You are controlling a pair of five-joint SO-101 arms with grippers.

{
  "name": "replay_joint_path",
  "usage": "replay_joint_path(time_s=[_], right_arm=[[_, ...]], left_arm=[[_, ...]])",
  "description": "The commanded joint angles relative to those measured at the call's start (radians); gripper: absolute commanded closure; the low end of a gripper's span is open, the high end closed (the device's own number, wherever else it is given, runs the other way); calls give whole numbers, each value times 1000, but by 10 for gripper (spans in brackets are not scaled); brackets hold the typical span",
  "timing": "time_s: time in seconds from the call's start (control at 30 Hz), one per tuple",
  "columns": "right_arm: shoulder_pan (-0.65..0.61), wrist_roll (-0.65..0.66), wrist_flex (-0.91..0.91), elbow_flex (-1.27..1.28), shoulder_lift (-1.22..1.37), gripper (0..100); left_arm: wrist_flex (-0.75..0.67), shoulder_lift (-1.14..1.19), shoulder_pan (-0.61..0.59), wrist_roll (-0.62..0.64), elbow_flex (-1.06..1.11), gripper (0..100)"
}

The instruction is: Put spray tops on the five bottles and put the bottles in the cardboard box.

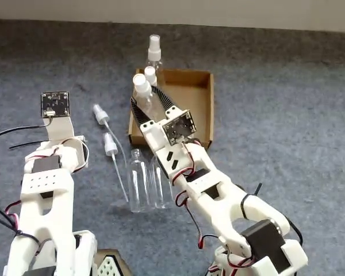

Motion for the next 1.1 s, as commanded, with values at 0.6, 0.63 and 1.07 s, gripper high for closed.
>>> replay_joint_path(time_s=[0.6,0.63,1.07], right_arm=[[-4,-20,-19,-56,-4,993],[-4,-40,-19,-59,1,993],[13,-55,-61,-91,124,993]], left_arm=[[-20,1,-5,12,4,891],[-20,1,-5,12,4,891],[-20,1,-5,12,4,891]])
